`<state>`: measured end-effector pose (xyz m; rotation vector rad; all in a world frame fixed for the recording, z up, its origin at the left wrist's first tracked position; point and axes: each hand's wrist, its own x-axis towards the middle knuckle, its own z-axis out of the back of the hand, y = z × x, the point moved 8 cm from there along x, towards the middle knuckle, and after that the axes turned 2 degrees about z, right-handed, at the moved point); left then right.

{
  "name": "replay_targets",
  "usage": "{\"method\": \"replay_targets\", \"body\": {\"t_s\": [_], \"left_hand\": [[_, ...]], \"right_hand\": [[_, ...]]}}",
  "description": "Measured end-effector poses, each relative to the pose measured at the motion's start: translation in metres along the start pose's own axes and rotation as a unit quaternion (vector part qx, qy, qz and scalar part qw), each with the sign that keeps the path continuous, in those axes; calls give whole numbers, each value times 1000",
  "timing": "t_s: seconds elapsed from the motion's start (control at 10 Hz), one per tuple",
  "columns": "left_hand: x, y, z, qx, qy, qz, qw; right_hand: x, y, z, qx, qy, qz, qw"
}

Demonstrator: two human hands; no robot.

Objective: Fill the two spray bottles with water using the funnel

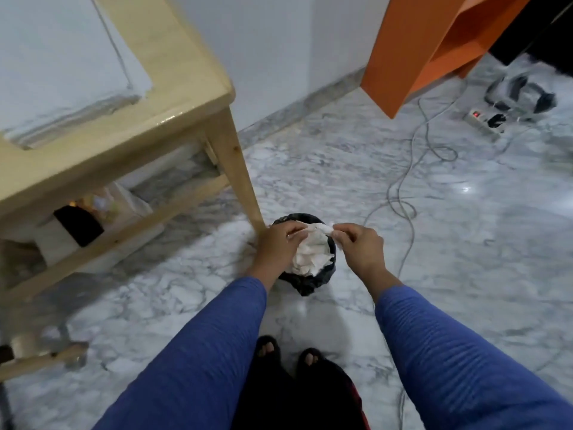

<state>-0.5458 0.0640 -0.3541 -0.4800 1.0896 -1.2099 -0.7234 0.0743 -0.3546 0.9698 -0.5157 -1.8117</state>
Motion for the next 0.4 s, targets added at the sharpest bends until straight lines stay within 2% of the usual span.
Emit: {"method": "replay_targets", "body": {"t_s": [0.1, 0.2, 0.4], "left_hand": [[23, 41, -28, 70, 63, 24, 995], [30, 71, -38, 119, 80, 55, 988], [4, 66, -20, 155, 103, 76, 980]], "right_hand": [[19, -30, -33, -49, 61, -9, 997], [24, -50, -55, -75, 115, -27, 990], [0, -37, -49, -120, 143, -34, 982]]}}
